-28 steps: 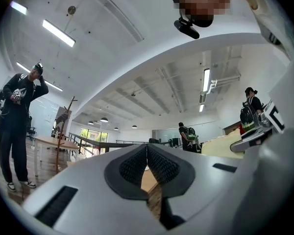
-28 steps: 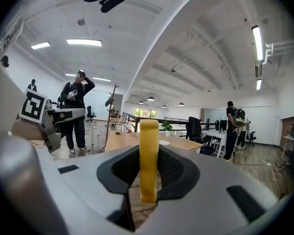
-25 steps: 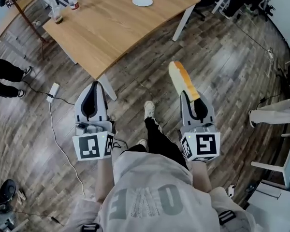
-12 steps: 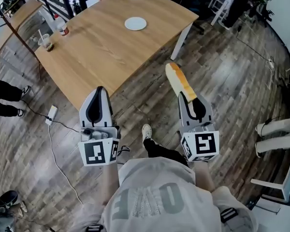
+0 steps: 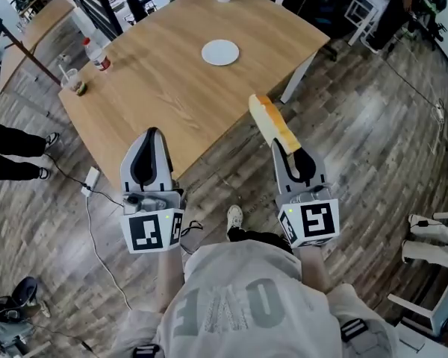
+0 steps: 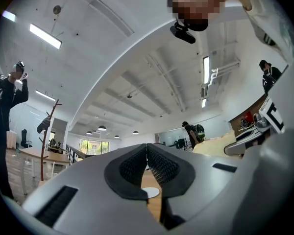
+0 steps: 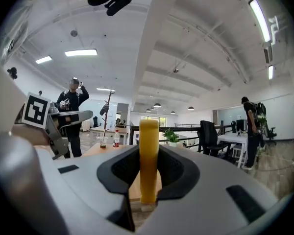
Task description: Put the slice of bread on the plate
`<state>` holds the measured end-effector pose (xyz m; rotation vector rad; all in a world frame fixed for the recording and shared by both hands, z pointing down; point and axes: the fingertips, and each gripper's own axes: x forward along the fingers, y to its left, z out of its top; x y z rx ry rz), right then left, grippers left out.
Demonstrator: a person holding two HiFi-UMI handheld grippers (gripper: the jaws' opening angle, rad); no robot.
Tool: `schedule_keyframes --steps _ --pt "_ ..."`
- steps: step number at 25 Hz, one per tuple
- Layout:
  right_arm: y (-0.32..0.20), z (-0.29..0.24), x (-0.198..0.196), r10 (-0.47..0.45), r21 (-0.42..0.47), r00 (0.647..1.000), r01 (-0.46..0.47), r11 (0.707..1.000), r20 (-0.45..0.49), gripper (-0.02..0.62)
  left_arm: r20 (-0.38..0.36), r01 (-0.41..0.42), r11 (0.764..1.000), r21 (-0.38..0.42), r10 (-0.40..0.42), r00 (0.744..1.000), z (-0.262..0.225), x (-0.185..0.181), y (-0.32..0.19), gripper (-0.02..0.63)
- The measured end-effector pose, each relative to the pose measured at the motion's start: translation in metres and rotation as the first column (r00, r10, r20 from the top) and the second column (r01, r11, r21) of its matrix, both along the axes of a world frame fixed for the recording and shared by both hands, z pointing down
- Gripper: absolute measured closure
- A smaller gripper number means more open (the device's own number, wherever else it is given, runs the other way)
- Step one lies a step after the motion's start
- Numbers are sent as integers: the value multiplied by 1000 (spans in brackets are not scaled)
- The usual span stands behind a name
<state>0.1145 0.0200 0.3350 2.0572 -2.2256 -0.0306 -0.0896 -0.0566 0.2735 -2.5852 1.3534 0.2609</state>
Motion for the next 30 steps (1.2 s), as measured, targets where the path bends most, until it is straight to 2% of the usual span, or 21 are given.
schedule_keyframes --steps 7,14,20,24,30 --pt "-44 11 41 21 -7 997 -20 1000 72 502 42 -74 997 -22 75 996 6 51 -44 597" --pt "-72 12 48 -12 -3 996 12 1000 85 502 85 -71 997 -34 74 994 3 65 -71 597" --pt "-103 18 54 -18 13 996 17 1000 82 502 100 -82 997 7 81 992 2 83 -101 597" --pt "-136 22 58 -4 -6 996 4 1000 86 502 80 -75 997 -5 75 994 5 90 -134 597" --pt "-195 11 70 -31 -17 998 32 999 58 502 49 -63 998 -24 64 997 7 103 -185 597"
